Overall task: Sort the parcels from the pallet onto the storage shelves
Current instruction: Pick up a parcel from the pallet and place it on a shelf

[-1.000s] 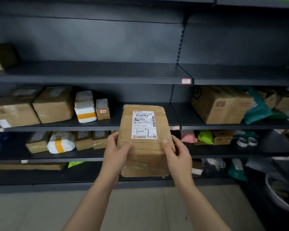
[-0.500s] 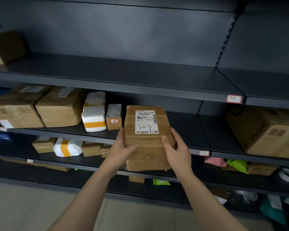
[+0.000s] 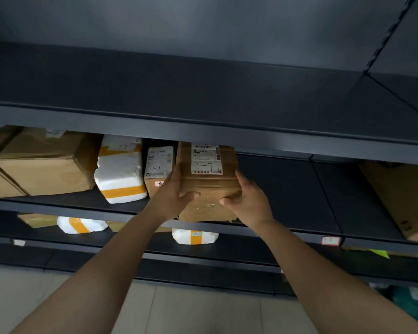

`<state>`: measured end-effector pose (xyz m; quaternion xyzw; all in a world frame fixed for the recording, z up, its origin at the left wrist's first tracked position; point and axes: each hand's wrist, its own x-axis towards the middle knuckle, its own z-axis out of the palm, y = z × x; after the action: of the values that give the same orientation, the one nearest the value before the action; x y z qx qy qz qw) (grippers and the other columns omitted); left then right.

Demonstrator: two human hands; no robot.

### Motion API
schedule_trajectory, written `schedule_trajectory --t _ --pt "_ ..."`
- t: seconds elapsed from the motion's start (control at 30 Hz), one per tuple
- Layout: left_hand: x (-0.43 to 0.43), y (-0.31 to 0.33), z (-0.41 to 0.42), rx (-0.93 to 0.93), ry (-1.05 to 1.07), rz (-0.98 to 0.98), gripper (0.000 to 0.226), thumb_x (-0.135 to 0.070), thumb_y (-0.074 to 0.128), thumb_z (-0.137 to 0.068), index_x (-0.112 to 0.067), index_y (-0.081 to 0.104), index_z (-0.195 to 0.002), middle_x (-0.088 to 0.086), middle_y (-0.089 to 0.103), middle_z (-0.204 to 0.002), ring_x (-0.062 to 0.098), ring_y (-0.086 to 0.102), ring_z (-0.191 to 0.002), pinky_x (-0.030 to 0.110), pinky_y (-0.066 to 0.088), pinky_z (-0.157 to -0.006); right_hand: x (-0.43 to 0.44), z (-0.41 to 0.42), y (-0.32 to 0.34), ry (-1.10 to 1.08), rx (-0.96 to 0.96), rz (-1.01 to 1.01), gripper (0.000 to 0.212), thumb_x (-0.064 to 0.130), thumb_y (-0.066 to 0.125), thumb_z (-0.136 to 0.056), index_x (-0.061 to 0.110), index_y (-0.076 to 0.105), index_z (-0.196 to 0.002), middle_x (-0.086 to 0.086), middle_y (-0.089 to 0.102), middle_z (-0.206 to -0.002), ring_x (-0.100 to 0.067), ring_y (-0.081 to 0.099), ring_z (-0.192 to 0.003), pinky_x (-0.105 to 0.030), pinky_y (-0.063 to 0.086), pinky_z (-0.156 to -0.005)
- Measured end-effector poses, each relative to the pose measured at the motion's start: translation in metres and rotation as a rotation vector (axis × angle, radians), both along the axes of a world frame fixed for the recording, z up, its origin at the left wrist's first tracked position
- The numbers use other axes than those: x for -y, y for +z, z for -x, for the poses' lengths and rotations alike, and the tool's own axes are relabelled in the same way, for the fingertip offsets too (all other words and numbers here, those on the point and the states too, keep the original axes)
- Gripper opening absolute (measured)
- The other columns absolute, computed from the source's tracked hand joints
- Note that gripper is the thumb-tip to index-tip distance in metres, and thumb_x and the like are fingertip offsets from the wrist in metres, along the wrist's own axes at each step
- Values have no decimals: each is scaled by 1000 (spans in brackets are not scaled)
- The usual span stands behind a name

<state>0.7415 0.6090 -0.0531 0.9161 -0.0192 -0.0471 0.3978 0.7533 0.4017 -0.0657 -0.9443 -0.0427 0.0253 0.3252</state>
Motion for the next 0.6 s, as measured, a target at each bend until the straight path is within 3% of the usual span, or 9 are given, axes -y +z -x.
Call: schedule_trajectory --t 0.13,0.27,0.37,0.5,0.6 --pt "-2 -13 -20 -2 24 -218 100 -30 71 -86 -10 1 -155 13 25 -153 29 41 -132 33 35 -108 -7 -19 -9 68 16 168 80 40 67 -89 20 23 -153 -10 44 -137 -26 50 -122 -34 45 -97" --pt "2 -17 -29 48 77 -410 98 -37 66 -87 -6 2 -154 15 27 -148 31 43 -128 35 40 -105 -10 -31 -14 110 137 330 76 43 61 -92 15 25 -152 -8 36 -140 -24 43 -126 -33 49 -91" --pt "9 -17 -30 63 93 -605 96 -46 59 -90 -5 0 -153 16 29 -144 32 38 -128 42 43 -103 -11 -33 -15 149 178 491 76 43 54 -95 12 17 -153 -10 32 -144 -25 40 -128 -35 50 -87" --pt "16 -15 -27 60 130 -795 94 -47 57 -91 -5 -1 -152 14 28 -144 30 40 -126 42 48 -95 -9 -30 -13 161 176 545 82 40 55 -95 8 8 -154 -12 29 -149 -26 41 -127 -35 50 -87" --pt "23 -8 -21 52 130 -892 98 -36 65 -86 -6 0 -153 14 19 -151 30 30 -135 42 39 -104 -3 -21 -10 127 146 552 90 40 61 -92 5 6 -154 -13 29 -151 -27 40 -131 -36 47 -93"
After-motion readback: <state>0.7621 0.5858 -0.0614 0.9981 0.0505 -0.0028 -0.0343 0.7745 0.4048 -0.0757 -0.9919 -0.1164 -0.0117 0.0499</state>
